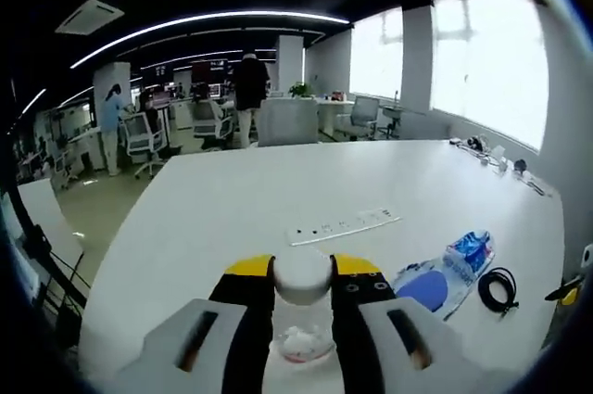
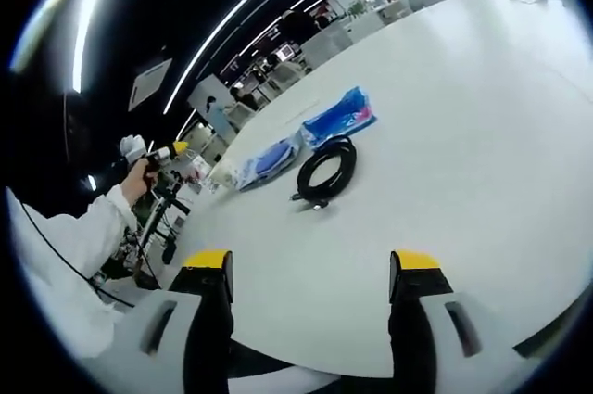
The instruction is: Arrange the tabletop items into an orderly group along one side of the table until the central work area is clear of visible clutter.
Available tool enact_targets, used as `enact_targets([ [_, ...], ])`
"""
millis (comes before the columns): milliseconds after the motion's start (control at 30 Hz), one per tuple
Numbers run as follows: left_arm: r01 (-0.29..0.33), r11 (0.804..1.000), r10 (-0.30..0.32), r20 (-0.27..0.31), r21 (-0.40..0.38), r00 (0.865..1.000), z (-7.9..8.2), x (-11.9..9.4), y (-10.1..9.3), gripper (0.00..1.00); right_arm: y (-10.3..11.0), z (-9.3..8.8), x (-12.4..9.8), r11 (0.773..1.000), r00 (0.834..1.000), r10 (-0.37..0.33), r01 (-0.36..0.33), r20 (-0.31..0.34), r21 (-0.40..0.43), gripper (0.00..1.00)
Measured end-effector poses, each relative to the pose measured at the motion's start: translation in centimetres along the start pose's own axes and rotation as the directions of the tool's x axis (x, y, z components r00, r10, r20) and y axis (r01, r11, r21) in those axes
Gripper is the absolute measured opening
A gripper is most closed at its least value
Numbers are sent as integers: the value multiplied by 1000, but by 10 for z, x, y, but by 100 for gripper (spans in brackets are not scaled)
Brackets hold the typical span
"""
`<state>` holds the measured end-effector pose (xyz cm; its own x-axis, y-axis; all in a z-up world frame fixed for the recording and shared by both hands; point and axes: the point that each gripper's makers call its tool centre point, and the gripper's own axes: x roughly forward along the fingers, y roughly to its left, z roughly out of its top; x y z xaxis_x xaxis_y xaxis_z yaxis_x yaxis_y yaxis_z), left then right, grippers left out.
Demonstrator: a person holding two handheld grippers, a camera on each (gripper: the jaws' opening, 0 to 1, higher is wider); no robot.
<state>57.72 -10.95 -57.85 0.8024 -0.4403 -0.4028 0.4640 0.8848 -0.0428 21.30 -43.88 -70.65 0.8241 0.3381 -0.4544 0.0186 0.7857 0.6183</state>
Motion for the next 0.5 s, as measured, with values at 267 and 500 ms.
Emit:
enact_targets([
  [267, 0, 1000, -1, -18, -24, 1000, -9, -1, -6, 21, 0, -2, 1, 1000, 1000, 0, 0, -7, -2, 67],
  [500, 16, 999, -17, -36, -46, 999, -19, 3, -7, 21, -2, -6, 1, 1000, 1000, -4, 4, -14, 3, 67],
])
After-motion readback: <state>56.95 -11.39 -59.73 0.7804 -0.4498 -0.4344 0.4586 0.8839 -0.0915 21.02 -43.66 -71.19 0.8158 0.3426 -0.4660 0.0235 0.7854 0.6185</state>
